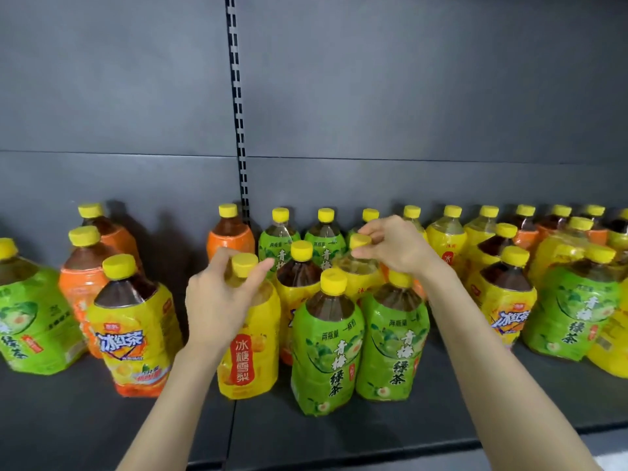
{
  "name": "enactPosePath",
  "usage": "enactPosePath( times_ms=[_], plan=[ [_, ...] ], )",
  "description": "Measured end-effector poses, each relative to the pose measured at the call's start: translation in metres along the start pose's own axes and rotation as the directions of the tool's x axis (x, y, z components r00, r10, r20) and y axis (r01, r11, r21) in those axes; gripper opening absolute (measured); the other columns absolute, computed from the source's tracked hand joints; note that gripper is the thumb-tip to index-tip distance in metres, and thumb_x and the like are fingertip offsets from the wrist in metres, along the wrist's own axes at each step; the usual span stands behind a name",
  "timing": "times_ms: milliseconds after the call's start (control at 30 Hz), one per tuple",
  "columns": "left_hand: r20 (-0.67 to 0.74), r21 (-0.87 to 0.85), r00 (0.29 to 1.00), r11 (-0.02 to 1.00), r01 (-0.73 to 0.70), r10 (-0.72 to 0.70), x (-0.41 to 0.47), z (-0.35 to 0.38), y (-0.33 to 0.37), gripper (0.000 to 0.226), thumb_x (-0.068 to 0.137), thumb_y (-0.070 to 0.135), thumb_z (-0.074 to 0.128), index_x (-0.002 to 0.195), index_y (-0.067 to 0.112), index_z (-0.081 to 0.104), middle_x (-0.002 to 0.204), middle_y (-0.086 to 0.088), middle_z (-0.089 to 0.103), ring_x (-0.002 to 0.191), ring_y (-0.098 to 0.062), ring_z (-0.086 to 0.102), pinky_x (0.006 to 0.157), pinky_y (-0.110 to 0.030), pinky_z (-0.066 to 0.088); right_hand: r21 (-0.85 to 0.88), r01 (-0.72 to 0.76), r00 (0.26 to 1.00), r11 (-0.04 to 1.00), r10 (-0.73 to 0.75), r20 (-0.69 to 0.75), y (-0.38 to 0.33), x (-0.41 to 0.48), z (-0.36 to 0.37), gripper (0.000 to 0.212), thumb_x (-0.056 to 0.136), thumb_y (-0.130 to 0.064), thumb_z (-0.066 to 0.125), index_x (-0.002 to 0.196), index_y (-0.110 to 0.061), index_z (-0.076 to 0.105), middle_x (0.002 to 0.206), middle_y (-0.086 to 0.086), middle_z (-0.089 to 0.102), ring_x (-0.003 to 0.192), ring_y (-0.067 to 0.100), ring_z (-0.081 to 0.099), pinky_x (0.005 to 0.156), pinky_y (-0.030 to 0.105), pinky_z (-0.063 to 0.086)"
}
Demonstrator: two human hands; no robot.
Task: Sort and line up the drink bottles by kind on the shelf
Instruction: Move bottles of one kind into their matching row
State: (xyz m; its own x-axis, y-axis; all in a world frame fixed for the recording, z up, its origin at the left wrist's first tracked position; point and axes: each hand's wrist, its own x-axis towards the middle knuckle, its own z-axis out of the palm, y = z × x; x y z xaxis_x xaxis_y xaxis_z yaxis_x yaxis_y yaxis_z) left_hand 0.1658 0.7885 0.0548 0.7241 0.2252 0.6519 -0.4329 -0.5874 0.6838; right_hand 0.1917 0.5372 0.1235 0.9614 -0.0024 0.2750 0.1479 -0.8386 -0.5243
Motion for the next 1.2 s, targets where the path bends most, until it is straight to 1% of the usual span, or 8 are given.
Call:
enactPosePath(
  times_ms=[133,300,500,600,767,933,1100,1200],
  plan=[
    [0.064,-0.121,0.998,0.992,0.025,-0.018,-0.001,0.005,-0.002,0.048,0.079,0.062,0.061,0.090,0.015,0.060,0.073,0.000,0.066,0.069,-0.016,0.063,0.067,-0.044,0.054,0.096,-0.008,1.000,0.995,0.007,0.011,0.004,0.004,-0.004,0.040,0.073,-0.031,0.081,0.106,-0.012,0.069,0.101,0.006,0.068,0.102,0.018,0.061,0.087,0.029,0.046],
    [0.178,-0.103,0.984,0.994,0.048,-0.029,-0.001,0.003,-0.008,0.032,0.084,0.054,0.058,0.087,0.022,0.062,0.078,0.008,0.068,0.073,-0.009,0.065,0.070,-0.035,0.053,0.226,0.010,0.978,0.974,-0.056,0.199,0.010,0.008,-0.004,0.027,0.079,-0.025,0.075,0.098,-0.006,0.069,0.099,0.012,0.071,0.091,0.020,0.063,0.085,0.033,0.048],
    [0.141,-0.148,0.990,0.988,0.049,-0.028,-0.003,0.000,-0.002,0.022,0.083,0.042,0.059,0.082,0.020,0.063,0.074,0.006,0.068,0.067,-0.006,0.064,0.064,-0.021,0.053,0.323,0.071,0.978,0.944,-0.129,0.162,0.020,0.014,0.000,0.021,0.080,-0.022,0.074,0.089,-0.003,0.069,0.091,0.013,0.073,0.084,0.025,0.069,0.082,0.041,0.052],
    [0.073,-0.145,0.997,0.989,0.035,-0.024,-0.003,-0.006,0.003,0.013,0.082,0.040,0.056,0.078,0.027,0.057,0.073,0.008,0.066,0.067,0.004,0.061,0.057,-0.007,0.044,0.460,0.102,0.982,0.882,-0.162,0.093,0.018,0.015,-0.006,0.009,0.082,-0.016,0.073,0.082,-0.008,0.068,0.083,0.007,0.071,0.074,0.013,0.066,0.074,0.032,0.051],
    [-0.015,-0.103,1.000,0.994,-0.024,0.023,0.005,-0.018,0.016,0.014,0.084,0.038,0.058,0.073,0.031,0.052,0.068,0.011,0.062,0.062,0.007,0.058,0.054,-0.007,0.041,0.566,0.227,0.974,0.792,-0.183,-0.133,-0.009,0.015,-0.035,0.005,0.082,-0.015,0.073,0.082,-0.017,0.068,0.082,0.000,0.070,0.077,0.010,0.064,0.077,0.030,0.051],
    [-0.121,-0.091,0.987,0.989,-0.114,0.102,0.017,-0.036,0.042,0.023,0.083,0.041,0.056,0.068,0.025,0.050,0.064,0.010,0.058,0.060,0.004,0.054,0.052,-0.009,0.038,0.602,0.453,0.887,0.658,-0.264,-0.379,-0.049,-0.004,-0.071,0.010,0.085,-0.011,0.069,0.087,-0.019,0.065,0.084,-0.002,0.068,0.076,0.003,0.064,0.071,0.018,0.051],
    [-0.189,-0.106,0.974,0.983,-0.149,0.127,0.019,-0.058,0.064,0.030,0.083,0.042,0.055,0.070,0.015,0.056,0.064,0.006,0.059,0.060,0.001,0.054,0.053,-0.009,0.037,0.554,0.642,0.761,0.531,-0.348,-0.548,-0.097,-0.038,-0.098,0.004,0.091,-0.010,0.062,0.095,-0.009,0.060,0.093,0.021,0.066,0.083,0.018,0.063,0.072,0.026,0.052],
    [-0.209,-0.114,0.969,0.981,-0.156,0.130,0.012,-0.076,0.075,0.028,0.082,0.042,0.055,0.069,0.017,0.055,0.063,0.007,0.058,0.062,0.003,0.055,0.053,-0.008,0.038,0.548,0.682,0.729,0.485,-0.387,-0.564,-0.119,-0.060,-0.102,0.003,0.093,-0.015,0.059,0.094,-0.012,0.059,0.087,0.010,0.066,0.085,0.031,0.065,0.074,0.035,0.054]
  ],
)
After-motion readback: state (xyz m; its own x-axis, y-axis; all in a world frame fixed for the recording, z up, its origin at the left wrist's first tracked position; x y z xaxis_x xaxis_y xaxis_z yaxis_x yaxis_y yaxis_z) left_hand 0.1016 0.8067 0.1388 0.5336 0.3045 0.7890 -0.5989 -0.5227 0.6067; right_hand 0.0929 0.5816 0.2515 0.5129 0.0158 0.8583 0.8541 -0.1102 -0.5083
